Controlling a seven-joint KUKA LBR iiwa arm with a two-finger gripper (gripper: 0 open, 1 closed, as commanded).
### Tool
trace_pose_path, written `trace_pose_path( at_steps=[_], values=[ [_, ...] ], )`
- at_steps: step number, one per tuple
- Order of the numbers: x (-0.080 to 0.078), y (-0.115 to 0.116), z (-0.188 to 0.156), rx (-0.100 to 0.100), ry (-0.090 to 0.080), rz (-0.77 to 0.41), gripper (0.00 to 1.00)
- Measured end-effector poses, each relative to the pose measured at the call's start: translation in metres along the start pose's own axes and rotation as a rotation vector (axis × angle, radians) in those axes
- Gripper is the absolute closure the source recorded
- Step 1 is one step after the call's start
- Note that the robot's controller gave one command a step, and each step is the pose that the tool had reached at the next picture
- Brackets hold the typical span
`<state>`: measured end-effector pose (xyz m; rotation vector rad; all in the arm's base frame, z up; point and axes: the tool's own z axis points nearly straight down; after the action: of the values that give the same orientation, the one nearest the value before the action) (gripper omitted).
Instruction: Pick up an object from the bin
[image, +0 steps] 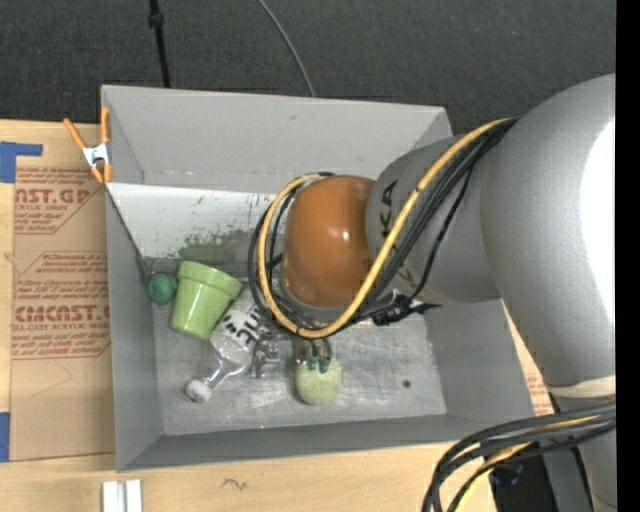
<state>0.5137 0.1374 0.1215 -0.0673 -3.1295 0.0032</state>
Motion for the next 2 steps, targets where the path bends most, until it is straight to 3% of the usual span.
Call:
trace_pose_path(
  at_steps=[1, 2],
  values=[
    [-0.009, -0.022, -0.017, -0.009, -0.028, -0.003, 1.00],
    [-0.009, -0.014, 0.003, 0.004, -0.005, 0.038, 1.00]
  ],
)
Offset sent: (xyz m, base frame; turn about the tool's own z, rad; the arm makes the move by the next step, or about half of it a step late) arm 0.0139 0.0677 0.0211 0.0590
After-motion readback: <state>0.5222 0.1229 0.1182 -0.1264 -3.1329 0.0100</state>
